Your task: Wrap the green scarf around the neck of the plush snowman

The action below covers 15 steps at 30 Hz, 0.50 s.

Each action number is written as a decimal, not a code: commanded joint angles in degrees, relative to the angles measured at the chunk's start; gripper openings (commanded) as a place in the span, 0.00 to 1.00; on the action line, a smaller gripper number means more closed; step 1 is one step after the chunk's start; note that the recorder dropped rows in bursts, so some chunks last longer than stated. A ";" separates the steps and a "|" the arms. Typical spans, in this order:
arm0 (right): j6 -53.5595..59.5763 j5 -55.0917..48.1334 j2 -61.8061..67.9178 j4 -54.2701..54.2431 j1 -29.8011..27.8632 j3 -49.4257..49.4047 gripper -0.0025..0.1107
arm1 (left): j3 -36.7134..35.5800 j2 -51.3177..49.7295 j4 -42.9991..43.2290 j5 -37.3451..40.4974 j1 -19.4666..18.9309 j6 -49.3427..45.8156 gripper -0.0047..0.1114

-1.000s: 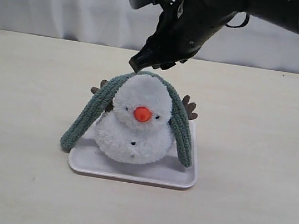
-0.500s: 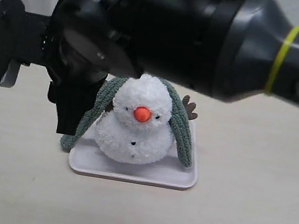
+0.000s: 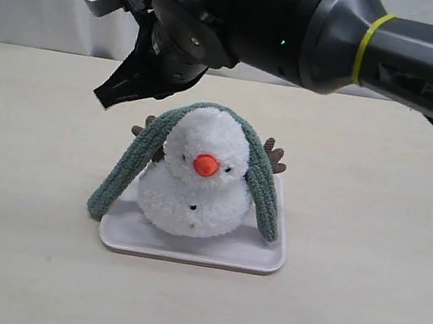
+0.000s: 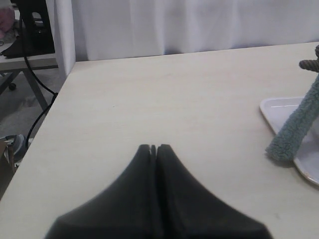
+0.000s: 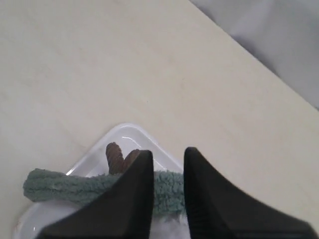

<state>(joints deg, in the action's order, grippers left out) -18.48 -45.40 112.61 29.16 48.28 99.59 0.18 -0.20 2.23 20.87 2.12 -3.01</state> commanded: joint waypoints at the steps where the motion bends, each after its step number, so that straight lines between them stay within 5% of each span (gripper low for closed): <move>1: 1.29 -0.73 1.16 -4.52 -1.78 0.27 0.11 | -0.18 0.20 0.04 -0.58 -0.03 0.20 0.04; 15: 2.44 0.05 3.99 0.67 -1.78 0.27 0.06 | -0.18 0.20 0.04 -0.58 -0.03 0.20 0.04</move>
<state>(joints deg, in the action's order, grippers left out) -15.89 -46.89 116.69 26.40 46.75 99.59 0.18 -0.20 2.23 20.87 2.12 -3.01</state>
